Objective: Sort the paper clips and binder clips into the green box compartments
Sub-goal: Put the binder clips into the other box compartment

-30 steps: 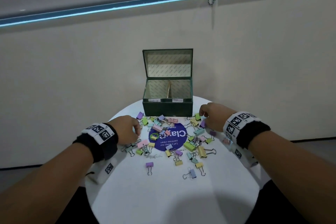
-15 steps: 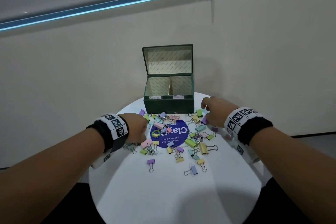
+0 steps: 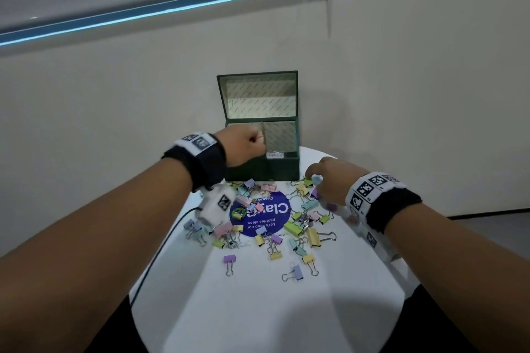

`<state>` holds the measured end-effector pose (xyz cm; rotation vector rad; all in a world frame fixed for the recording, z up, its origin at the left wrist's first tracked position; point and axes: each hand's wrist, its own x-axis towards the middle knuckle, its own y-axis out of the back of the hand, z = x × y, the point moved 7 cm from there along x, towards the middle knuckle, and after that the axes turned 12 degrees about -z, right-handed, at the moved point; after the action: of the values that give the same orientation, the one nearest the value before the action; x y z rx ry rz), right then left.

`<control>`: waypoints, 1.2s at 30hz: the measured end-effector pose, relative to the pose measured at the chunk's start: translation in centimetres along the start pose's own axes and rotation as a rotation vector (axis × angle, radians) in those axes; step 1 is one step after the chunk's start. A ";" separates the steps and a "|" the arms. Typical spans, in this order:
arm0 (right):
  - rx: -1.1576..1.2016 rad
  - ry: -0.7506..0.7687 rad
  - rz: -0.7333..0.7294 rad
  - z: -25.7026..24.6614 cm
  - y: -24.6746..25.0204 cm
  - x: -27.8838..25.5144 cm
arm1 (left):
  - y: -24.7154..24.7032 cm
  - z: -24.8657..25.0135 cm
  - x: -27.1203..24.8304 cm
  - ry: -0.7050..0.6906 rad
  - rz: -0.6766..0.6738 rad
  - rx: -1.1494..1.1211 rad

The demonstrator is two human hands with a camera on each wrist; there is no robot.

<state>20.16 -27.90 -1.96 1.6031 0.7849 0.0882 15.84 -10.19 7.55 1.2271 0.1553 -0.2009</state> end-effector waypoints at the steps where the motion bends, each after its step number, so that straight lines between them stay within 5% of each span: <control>1: -0.018 -0.003 0.007 -0.1 0.1 0.0 | 0.3 0.6 1.0 0.006 0.025 -0.006; 6: 0.018 -0.010 0.043 0.2 0.1 0.3 | 0.6 2.1 4.8 0.057 0.146 0.067; 11: 0.042 0.011 0.066 0.6 0.2 0.5 | -0.5 1.4 5.9 0.070 0.068 0.030; 15: 0.029 0.022 0.071 0.8 0.4 0.4 | 0.5 0.5 4.0 0.003 0.141 -0.134; 18: 0.027 0.079 0.100 0.2 0.8 0.0 | 1.5 -1.4 0.6 -0.016 0.223 -0.057; 25: 0.041 0.276 0.146 -2.5 1.0 -1.0 | -1.7 -11.9 -5.8 0.245 0.049 0.061; 32: 0.071 0.260 0.015 -3.0 0.2 -1.5 | -6.0 -13.1 -6.2 0.273 -0.152 0.215; 36: 0.073 0.243 -0.024 -3.5 -0.1 -1.8 | -6.3 -12.6 -5.0 0.250 -0.136 0.274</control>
<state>17.05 -25.84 -0.67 1.6712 1.0044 0.2435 9.41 0.03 -1.29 1.5141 0.4411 -0.1902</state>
